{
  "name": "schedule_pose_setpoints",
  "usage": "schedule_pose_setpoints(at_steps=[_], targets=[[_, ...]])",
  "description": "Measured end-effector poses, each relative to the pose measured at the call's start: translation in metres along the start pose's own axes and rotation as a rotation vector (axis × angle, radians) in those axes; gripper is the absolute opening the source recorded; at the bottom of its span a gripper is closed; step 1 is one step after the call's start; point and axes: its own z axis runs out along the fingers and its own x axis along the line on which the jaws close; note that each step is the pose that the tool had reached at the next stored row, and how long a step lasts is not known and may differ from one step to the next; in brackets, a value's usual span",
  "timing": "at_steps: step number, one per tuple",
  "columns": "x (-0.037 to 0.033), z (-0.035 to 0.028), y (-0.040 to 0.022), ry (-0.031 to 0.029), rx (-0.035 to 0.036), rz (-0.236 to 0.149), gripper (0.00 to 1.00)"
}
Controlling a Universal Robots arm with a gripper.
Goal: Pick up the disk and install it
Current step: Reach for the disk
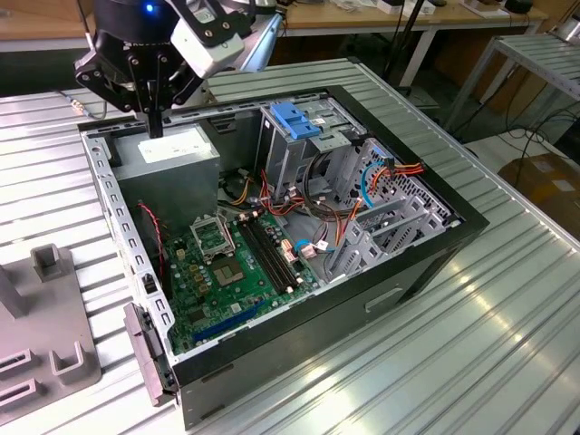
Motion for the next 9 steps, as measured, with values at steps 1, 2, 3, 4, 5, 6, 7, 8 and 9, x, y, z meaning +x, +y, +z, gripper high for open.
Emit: schedule_pose_setpoints(at_steps=[1,2,3,4,5,6,7,8,9], targets=[[0.0003,0.0,0.0,0.0001,0.0,0.0,0.1],[0.0008,0.0,-0.0001,0.0,0.0,0.0,0.1],[0.0012,-0.0001,-0.0001,0.0001,0.0001,0.0,0.1],[0.0017,-0.0001,-0.0001,0.0,0.0,0.0,0.1],[0.0021,-0.0001,-0.0002,0.0,0.0,0.0,0.1],[0.0029,-0.0001,-0.0002,0.0,0.0,0.0,0.1],[0.0035,-0.0001,-0.0003,0.0001,0.0,0.0,0.1],[0.0041,-0.0001,-0.0003,0.0,0.0,0.0,0.1],[0.0045,-0.0001,-0.0003,0.0,0.0,0.0,0.1]])
